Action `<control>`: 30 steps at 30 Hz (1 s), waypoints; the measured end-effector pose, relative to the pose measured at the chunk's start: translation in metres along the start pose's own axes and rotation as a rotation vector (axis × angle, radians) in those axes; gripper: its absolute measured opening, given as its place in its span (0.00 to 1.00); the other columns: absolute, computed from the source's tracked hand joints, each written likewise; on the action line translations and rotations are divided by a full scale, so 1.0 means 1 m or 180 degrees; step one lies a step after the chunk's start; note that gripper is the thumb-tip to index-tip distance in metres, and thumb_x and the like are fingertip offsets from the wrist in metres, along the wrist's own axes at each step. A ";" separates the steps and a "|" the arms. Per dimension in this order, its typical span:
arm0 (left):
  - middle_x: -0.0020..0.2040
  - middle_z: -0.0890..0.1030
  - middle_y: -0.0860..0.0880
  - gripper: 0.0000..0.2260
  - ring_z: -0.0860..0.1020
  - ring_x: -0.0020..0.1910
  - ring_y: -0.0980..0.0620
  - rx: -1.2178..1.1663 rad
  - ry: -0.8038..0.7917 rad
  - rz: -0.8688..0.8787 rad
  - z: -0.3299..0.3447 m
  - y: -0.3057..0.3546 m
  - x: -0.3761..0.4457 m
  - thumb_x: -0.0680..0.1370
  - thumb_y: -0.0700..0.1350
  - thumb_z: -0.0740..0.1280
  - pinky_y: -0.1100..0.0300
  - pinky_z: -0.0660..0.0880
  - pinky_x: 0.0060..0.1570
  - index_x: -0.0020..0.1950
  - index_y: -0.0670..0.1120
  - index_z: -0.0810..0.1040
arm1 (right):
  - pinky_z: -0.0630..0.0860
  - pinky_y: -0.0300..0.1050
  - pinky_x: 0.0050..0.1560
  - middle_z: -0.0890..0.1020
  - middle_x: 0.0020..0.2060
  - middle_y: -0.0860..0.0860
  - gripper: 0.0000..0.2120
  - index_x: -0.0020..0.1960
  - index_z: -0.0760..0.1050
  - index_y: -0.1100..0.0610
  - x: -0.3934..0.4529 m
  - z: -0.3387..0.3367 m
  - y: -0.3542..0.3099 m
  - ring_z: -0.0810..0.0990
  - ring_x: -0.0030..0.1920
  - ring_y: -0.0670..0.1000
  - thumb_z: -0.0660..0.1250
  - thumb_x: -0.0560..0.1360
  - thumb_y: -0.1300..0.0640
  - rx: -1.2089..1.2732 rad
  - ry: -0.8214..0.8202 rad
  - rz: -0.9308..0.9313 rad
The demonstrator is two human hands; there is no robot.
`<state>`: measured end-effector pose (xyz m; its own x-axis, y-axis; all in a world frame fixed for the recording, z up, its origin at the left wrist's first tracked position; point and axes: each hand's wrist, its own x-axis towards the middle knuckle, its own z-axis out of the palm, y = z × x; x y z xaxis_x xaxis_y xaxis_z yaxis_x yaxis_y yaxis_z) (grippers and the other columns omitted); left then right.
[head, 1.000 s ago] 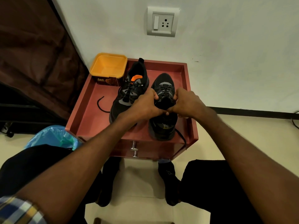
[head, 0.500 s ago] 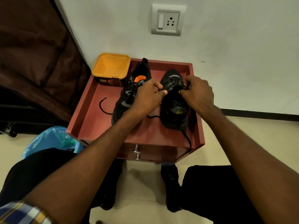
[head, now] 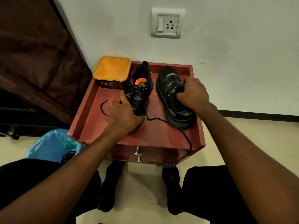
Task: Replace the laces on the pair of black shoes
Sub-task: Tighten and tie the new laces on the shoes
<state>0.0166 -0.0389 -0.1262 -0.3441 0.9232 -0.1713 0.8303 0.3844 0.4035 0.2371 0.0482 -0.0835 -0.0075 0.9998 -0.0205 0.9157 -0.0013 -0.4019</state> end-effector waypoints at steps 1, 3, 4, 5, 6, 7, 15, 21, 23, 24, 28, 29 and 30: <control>0.71 0.66 0.35 0.59 0.68 0.69 0.31 0.0006 -0.0062 -0.0038 0.002 -0.002 0.000 0.65 0.61 0.81 0.32 0.71 0.64 0.81 0.49 0.43 | 0.79 0.59 0.56 0.75 0.62 0.59 0.24 0.65 0.72 0.56 -0.001 -0.001 -0.005 0.76 0.61 0.63 0.72 0.71 0.54 0.0020 -0.0050 -0.0013; 0.71 0.66 0.34 0.60 0.67 0.70 0.31 0.0129 -0.0100 -0.0059 0.003 -0.003 -0.001 0.66 0.60 0.80 0.32 0.71 0.64 0.81 0.50 0.41 | 0.76 0.64 0.64 0.69 0.68 0.58 0.29 0.71 0.69 0.52 -0.005 0.000 -0.013 0.71 0.67 0.63 0.71 0.72 0.51 -0.0005 -0.0233 -0.0015; 0.72 0.65 0.34 0.60 0.67 0.70 0.31 0.0154 -0.0153 -0.0075 0.000 -0.003 0.000 0.66 0.59 0.81 0.32 0.71 0.65 0.82 0.50 0.40 | 0.74 0.66 0.65 0.67 0.70 0.58 0.31 0.72 0.67 0.50 -0.008 0.002 -0.015 0.69 0.69 0.63 0.72 0.72 0.49 -0.0110 -0.0363 -0.0018; 0.73 0.64 0.35 0.61 0.66 0.71 0.30 0.0148 -0.0241 -0.0092 -0.003 -0.004 0.001 0.65 0.59 0.81 0.31 0.70 0.66 0.82 0.49 0.40 | 0.73 0.67 0.66 0.66 0.71 0.57 0.33 0.73 0.66 0.47 -0.011 0.005 -0.015 0.68 0.69 0.63 0.74 0.71 0.46 -0.0238 -0.0470 -0.0015; 0.74 0.63 0.35 0.62 0.65 0.72 0.30 0.0145 -0.0335 -0.0088 -0.008 -0.007 0.001 0.65 0.58 0.82 0.31 0.69 0.66 0.82 0.49 0.40 | 0.72 0.68 0.66 0.66 0.71 0.57 0.35 0.73 0.65 0.45 -0.013 0.008 -0.014 0.68 0.70 0.63 0.76 0.71 0.44 -0.0328 -0.0519 -0.0011; 0.74 0.62 0.36 0.62 0.64 0.73 0.31 0.0179 -0.0432 -0.0056 -0.013 -0.010 0.002 0.65 0.56 0.83 0.32 0.69 0.67 0.82 0.48 0.41 | 0.71 0.69 0.66 0.66 0.71 0.56 0.35 0.73 0.65 0.44 -0.015 0.011 -0.012 0.68 0.69 0.63 0.77 0.71 0.43 -0.0345 -0.0523 0.0002; 0.68 0.68 0.42 0.47 0.70 0.67 0.39 0.0541 -0.0934 0.0170 -0.044 -0.036 0.002 0.61 0.51 0.86 0.44 0.76 0.63 0.71 0.45 0.64 | 0.72 0.65 0.69 0.65 0.77 0.54 0.36 0.77 0.66 0.48 -0.011 0.012 -0.036 0.64 0.75 0.62 0.76 0.72 0.55 -0.0205 -0.0065 -0.1083; 0.60 0.73 0.49 0.41 0.73 0.54 0.47 0.0630 -0.0835 0.0418 -0.062 -0.037 0.000 0.63 0.57 0.82 0.46 0.73 0.53 0.69 0.52 0.63 | 0.69 0.67 0.71 0.65 0.79 0.52 0.32 0.78 0.66 0.46 -0.006 0.027 -0.079 0.62 0.79 0.56 0.69 0.77 0.61 -0.0097 -0.0494 -0.1775; 0.59 0.75 0.52 0.43 0.74 0.56 0.46 0.0660 -0.0785 0.0546 -0.073 -0.039 0.003 0.64 0.54 0.81 0.42 0.70 0.60 0.72 0.54 0.61 | 0.69 0.67 0.70 0.70 0.77 0.49 0.31 0.78 0.66 0.46 -0.006 0.029 -0.087 0.66 0.77 0.54 0.65 0.77 0.63 0.0062 -0.0569 -0.1810; 0.59 0.75 0.53 0.43 0.75 0.58 0.45 0.0763 -0.0733 0.0637 -0.081 -0.039 0.005 0.64 0.53 0.81 0.41 0.69 0.61 0.73 0.55 0.61 | 0.69 0.67 0.70 0.72 0.76 0.48 0.32 0.78 0.67 0.46 -0.005 0.029 -0.089 0.68 0.76 0.53 0.64 0.76 0.63 0.0095 -0.0540 -0.1805; 0.60 0.77 0.55 0.40 0.76 0.60 0.47 0.1196 -0.0346 0.1084 -0.111 -0.039 0.014 0.64 0.50 0.79 0.43 0.65 0.60 0.72 0.56 0.63 | 0.72 0.65 0.67 0.78 0.71 0.46 0.33 0.76 0.68 0.43 -0.006 0.021 -0.085 0.77 0.70 0.54 0.64 0.74 0.62 0.0145 -0.0554 -0.1722; 0.59 0.78 0.56 0.39 0.76 0.59 0.48 0.1230 -0.0245 0.1228 -0.113 -0.040 0.016 0.64 0.51 0.79 0.44 0.65 0.59 0.71 0.57 0.64 | 0.74 0.63 0.66 0.78 0.70 0.46 0.33 0.76 0.68 0.43 -0.006 0.018 -0.082 0.78 0.69 0.54 0.65 0.74 0.62 0.0080 -0.0712 -0.1738; 0.59 0.78 0.57 0.39 0.76 0.60 0.49 0.1218 -0.0145 0.1389 -0.114 -0.041 0.017 0.64 0.53 0.79 0.44 0.64 0.60 0.70 0.58 0.64 | 0.76 0.61 0.64 0.79 0.69 0.47 0.32 0.75 0.69 0.44 -0.008 0.016 -0.080 0.78 0.67 0.54 0.66 0.73 0.63 0.0021 -0.0870 -0.1770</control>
<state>-0.0729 -0.0385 -0.0428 0.0777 0.9915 -0.1041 0.9933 -0.0680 0.0933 0.1572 0.0401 -0.0661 -0.5863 0.8091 -0.0399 0.7427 0.5172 -0.4253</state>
